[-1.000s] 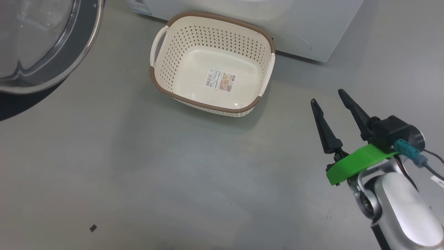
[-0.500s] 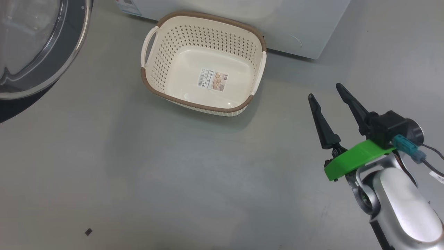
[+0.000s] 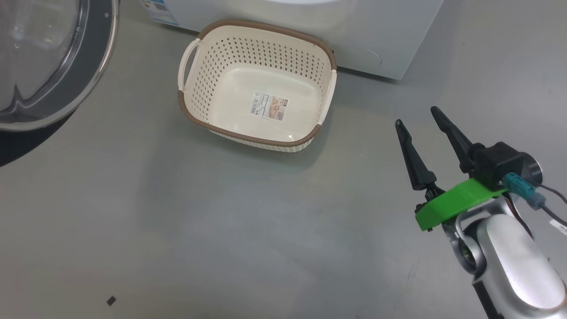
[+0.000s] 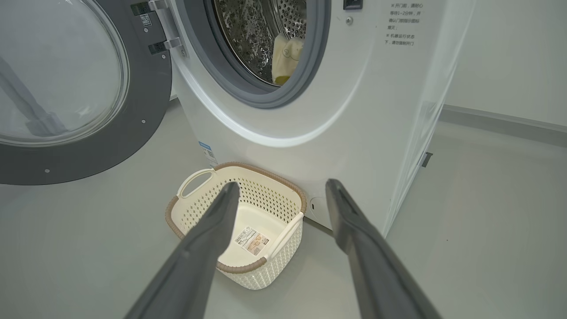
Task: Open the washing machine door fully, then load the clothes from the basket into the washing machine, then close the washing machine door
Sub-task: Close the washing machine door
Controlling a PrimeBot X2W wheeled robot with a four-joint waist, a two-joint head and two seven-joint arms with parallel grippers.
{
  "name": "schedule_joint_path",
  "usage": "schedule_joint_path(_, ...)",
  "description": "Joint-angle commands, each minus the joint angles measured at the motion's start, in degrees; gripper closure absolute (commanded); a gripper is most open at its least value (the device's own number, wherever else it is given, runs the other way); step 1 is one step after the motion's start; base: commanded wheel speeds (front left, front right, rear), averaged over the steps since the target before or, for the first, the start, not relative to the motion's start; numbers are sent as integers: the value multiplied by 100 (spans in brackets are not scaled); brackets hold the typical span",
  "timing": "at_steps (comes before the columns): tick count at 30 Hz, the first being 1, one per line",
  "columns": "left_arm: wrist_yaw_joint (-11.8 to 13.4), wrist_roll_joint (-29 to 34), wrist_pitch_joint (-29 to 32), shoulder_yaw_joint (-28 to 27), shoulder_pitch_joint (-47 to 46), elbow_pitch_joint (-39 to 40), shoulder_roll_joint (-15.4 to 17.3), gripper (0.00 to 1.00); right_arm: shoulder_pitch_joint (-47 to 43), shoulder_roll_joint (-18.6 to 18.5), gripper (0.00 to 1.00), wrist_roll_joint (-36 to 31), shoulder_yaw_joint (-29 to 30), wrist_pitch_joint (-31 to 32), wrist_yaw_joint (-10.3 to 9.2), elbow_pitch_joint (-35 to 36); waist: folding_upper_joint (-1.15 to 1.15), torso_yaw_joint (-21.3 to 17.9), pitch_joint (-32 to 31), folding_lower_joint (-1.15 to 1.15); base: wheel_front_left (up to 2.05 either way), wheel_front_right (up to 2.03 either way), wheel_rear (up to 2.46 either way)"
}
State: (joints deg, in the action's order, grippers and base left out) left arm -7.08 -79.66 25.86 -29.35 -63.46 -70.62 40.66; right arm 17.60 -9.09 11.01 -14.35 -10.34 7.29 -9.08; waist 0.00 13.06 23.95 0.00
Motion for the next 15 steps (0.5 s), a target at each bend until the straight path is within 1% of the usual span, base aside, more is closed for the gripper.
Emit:
schedule_joint_path(1, -38, 64, 229, 90, 74, 196, 283, 100, 72, 39, 0, -48, -57, -84, 20, 144, 0, 8, -37, 0, 0, 0, 0)
schedule_joint_path(8, -39, 19, 696, 183, 301, 461, 190, 100, 37, 86, 0, -39, -49, -123, 20, 47, 0, 68, -204, 0, 0, 0, 0)
schedule_joint_path(11, -40, -16, 1012, 272, 449, 719, 58, 100, 14, 106, 0, -34, -38, -144, 20, 4, 0, 120, -302, 0, 0, 0, 0)
schedule_joint_path(15, -40, -45, 1231, 339, 640, 983, -42, 100, 0, 140, 0, -10, -58, -171, 20, -52, 0, 140, -423, 0, 0, 0, 0)
